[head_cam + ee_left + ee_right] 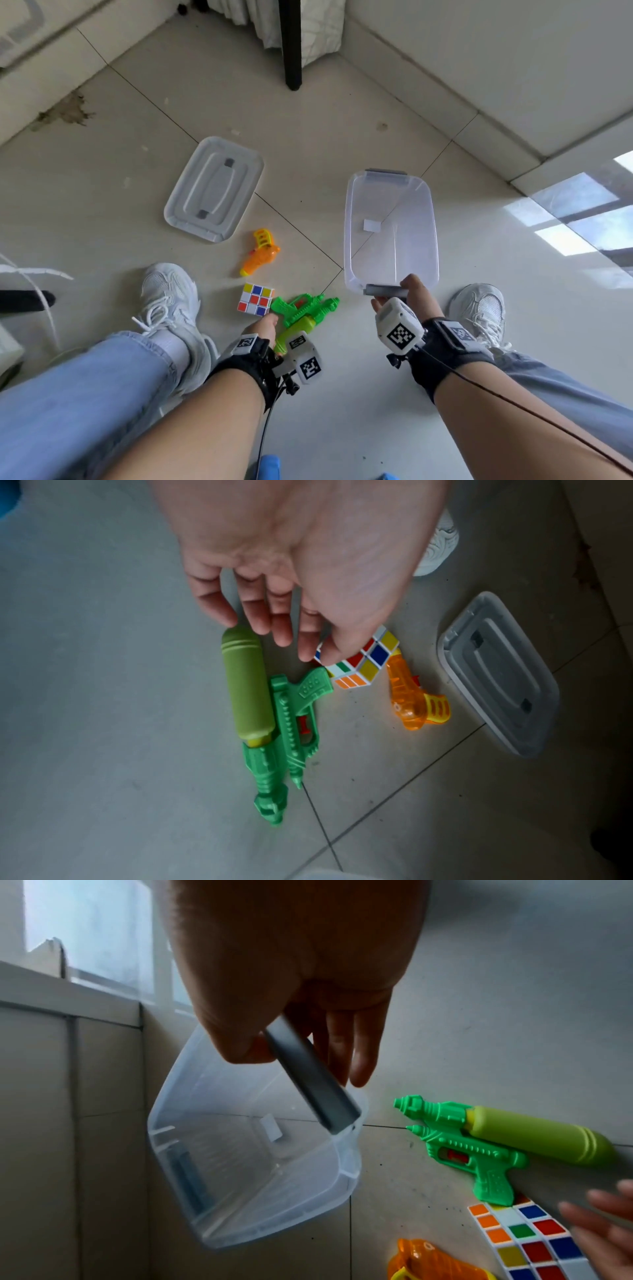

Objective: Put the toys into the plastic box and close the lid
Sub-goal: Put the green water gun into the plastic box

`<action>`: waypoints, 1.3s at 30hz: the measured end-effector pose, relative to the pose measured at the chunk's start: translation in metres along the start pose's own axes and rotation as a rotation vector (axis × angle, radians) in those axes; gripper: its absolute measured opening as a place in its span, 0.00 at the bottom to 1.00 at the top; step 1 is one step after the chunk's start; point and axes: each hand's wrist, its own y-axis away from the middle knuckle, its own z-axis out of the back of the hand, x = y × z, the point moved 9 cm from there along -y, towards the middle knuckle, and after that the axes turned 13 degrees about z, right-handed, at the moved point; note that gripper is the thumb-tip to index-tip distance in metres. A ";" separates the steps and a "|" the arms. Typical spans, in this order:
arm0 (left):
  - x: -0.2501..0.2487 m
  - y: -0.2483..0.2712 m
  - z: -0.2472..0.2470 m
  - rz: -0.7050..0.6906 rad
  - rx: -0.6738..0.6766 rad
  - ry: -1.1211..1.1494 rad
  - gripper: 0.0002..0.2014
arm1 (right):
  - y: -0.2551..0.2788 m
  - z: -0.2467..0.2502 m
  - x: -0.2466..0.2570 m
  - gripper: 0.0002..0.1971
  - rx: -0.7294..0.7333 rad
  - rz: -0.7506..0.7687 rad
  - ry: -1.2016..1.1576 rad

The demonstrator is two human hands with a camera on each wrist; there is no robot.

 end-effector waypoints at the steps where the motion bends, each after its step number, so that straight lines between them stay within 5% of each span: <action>1: 0.003 -0.007 0.002 -0.002 -0.016 -0.060 0.18 | 0.010 -0.004 0.006 0.12 -0.012 0.003 0.024; 4: 0.017 -0.028 0.000 0.054 0.001 -0.183 0.29 | 0.018 -0.002 0.011 0.09 -0.002 0.020 0.018; 9: 0.017 -0.020 0.000 0.066 0.014 -0.194 0.14 | 0.025 0.007 -0.011 0.08 -0.020 -0.033 0.075; 14: 0.019 -0.022 -0.011 0.061 0.060 -0.219 0.20 | 0.026 0.015 -0.040 0.06 -0.049 -0.091 0.103; 23: 0.022 -0.023 -0.029 0.028 0.138 -0.153 0.13 | 0.016 0.020 -0.061 0.04 -0.076 -0.139 0.090; 34: -0.008 0.034 -0.049 -0.067 0.330 0.015 0.13 | 0.013 0.025 -0.028 0.03 -0.082 0.060 -0.062; 39: -0.027 0.084 -0.054 -0.269 0.364 0.024 0.10 | 0.022 0.044 -0.008 0.20 -0.130 0.152 -0.011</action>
